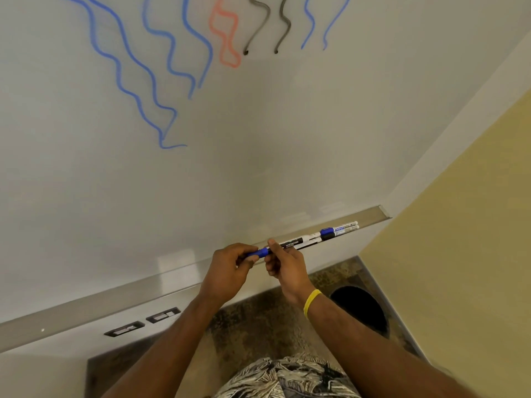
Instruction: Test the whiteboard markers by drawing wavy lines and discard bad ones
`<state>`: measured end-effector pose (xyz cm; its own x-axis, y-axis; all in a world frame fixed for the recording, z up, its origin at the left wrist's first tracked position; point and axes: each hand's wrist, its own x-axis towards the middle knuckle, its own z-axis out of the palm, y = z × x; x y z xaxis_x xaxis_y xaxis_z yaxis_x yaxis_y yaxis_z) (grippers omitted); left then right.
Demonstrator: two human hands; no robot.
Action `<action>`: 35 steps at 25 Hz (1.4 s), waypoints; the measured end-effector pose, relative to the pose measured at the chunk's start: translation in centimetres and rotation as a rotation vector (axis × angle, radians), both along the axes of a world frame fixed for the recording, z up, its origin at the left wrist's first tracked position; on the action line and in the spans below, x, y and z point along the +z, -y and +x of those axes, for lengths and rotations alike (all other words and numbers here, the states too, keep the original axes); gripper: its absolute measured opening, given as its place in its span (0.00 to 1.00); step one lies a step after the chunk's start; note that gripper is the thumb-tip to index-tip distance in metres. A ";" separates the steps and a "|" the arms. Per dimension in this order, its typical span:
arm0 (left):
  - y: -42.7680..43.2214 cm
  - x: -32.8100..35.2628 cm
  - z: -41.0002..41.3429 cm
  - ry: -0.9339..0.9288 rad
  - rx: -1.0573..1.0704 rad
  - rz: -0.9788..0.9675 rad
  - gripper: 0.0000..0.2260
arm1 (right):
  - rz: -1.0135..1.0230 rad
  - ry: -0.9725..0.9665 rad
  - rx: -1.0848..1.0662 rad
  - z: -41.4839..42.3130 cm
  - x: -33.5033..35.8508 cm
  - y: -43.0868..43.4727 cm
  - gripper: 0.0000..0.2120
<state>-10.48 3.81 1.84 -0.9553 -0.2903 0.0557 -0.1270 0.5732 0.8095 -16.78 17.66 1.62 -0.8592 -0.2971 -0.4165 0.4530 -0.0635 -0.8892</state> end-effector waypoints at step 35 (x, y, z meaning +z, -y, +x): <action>-5.1 -5.7 -9.4 0.463 0.253 0.204 0.14 | 1.001 -1.188 0.907 -17.2 -8.4 -7.6 0.16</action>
